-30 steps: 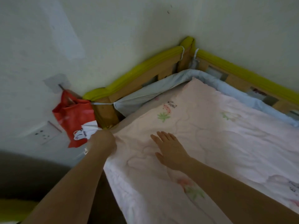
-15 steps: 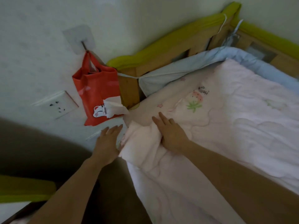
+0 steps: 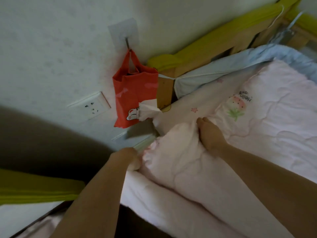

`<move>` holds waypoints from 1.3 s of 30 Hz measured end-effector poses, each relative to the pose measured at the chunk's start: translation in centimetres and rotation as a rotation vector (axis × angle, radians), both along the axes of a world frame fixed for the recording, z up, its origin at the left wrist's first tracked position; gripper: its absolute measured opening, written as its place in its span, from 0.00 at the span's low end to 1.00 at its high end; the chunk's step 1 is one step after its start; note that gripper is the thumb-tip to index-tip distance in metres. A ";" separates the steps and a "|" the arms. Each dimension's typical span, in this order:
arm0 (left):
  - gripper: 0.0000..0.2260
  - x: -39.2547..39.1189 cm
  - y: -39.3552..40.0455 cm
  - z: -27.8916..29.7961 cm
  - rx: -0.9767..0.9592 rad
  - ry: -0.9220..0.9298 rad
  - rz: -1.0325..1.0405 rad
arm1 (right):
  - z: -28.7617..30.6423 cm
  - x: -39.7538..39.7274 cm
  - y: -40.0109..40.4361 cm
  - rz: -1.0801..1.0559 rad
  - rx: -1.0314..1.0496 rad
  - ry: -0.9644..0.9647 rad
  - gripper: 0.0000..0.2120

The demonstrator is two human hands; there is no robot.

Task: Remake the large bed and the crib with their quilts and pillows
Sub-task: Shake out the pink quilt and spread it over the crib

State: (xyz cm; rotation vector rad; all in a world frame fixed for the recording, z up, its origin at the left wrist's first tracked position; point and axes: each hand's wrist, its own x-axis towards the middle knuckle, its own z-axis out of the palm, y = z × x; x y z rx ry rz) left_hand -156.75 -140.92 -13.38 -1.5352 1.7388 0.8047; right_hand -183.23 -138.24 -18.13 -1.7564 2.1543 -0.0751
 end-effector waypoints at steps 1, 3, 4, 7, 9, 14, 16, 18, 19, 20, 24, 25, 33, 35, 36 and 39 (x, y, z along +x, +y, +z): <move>0.10 0.8 0.5 0.0 -0.025 -0.098 -0.039 | 0.5 0.3 -0.4 -0.046 0.005 0.000 0.05; 0.11 0.0 0.8 -0.4 -0.178 -0.171 -0.130 | 0.9 0.7 -1.1 -0.089 0.018 0.014 0.06; 0.11 -1.2 0.5 -0.4 -0.274 -0.153 -0.134 | 0.8 0.8 -1.2 -0.099 0.020 0.017 0.07; 0.15 -5.6 -1.6 -0.7 -0.495 0.073 -0.077 | 0.4 0.0 -0.8 -0.069 -0.033 -0.111 0.07; 0.18 -9.1 -2.6 -1.1 -0.463 0.252 -0.072 | 0.5 -1.2 -0.3 -0.011 -0.121 -0.245 0.13; 0.24 -18.2 -1.9 -2.0 -0.292 0.501 -0.051 | 2.1 -6.4 -0.3 -0.156 -0.350 -0.207 0.20; 0.23 -22.1 -2.0 -2.0 -0.286 0.513 -0.090 | 2.6 -10.7 -0.9 -0.263 -0.358 -0.164 0.19; 0.23 -26.3 -2.9 -1.9 -0.279 0.474 -0.124 | 3.0 -15.9 -1.5 -0.381 -0.335 -0.136 0.18; 0.23 -27.9 -3.5 -2.0 -0.267 0.453 -0.131 | 3.2 -18.0 -1.7 -0.423 -0.304 -0.124 0.19; 0.23 -30.3 -4.3 -1.9 -0.262 0.434 -0.150 | 3.3 -20.8 -1.9 -0.453 -0.266 -0.101 0.20; 0.26 -39.4 -7.3 -1.9 -0.285 0.427 -0.199 | 3.2 -29.8 -2.0 -0.571 -0.146 -0.027 0.21; 0.27 -41.2 -7.8 -2.0 -0.284 0.445 -0.150 | 2.9 -31.6 -2.1 -0.582 -0.131 -0.013 0.22; 0.29 -49.2 -10.7 -6.3 -0.522 0.517 -0.155 | -1.4 -39.3 -5.8 -0.631 -0.139 -0.055 0.22; 0.23 -50.0 -11.0 -7.3 -0.513 0.628 -0.143 | -2.2 -39.9 -5.9 -0.642 -0.271 -0.027 0.15; 0.21 -50.3 -11.2 -7.4 -0.516 0.665 -0.174 | -2.6 -40.1 -5.9 -0.640 -0.330 -0.019 0.12; 0.15 -52.8 -13.5 -7.1 -0.712 0.737 -0.279 | -2.9 -41.8 -7.1 -0.664 -0.432 0.003 0.12</move>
